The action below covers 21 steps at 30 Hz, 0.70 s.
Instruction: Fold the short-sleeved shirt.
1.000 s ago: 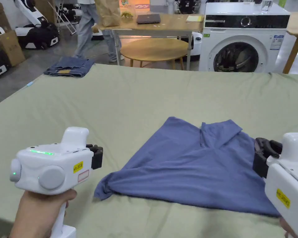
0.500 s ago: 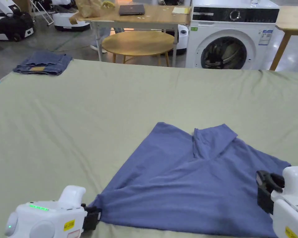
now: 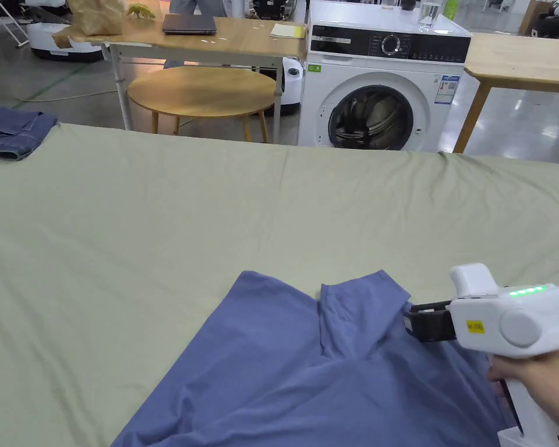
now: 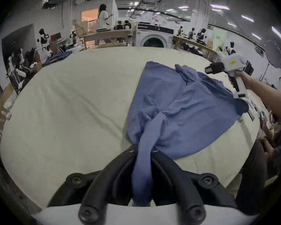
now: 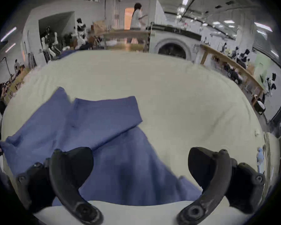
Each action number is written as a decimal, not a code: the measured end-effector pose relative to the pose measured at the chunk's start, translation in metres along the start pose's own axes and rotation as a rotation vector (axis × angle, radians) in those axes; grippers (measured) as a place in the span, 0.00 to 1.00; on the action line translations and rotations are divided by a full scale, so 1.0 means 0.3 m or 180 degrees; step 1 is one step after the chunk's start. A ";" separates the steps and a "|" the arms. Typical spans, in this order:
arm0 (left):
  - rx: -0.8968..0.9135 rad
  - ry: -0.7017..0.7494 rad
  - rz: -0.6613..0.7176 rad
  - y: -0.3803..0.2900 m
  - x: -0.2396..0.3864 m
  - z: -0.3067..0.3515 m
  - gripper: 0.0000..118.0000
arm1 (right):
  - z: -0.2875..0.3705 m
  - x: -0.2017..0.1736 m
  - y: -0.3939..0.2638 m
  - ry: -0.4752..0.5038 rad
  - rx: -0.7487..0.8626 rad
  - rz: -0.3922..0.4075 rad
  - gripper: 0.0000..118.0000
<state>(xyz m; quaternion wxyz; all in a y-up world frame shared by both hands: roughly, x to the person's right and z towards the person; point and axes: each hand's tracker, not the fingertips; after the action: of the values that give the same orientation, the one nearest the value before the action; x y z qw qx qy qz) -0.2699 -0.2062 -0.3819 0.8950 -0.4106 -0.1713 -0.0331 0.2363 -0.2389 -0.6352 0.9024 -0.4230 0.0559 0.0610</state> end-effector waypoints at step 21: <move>0.0457 0.0261 0.0157 0.193 -0.042 0.019 0.02 | 0.526 -0.113 0.010 0.0061 0.0873 0.0105 0.00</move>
<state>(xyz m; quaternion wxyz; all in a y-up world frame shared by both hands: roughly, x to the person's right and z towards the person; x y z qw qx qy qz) -0.2718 -0.1647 -0.4244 0.9289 -0.3477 -0.1262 -0.0155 0.2102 -0.1175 -0.5319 0.9500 -0.2952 0.0793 0.0635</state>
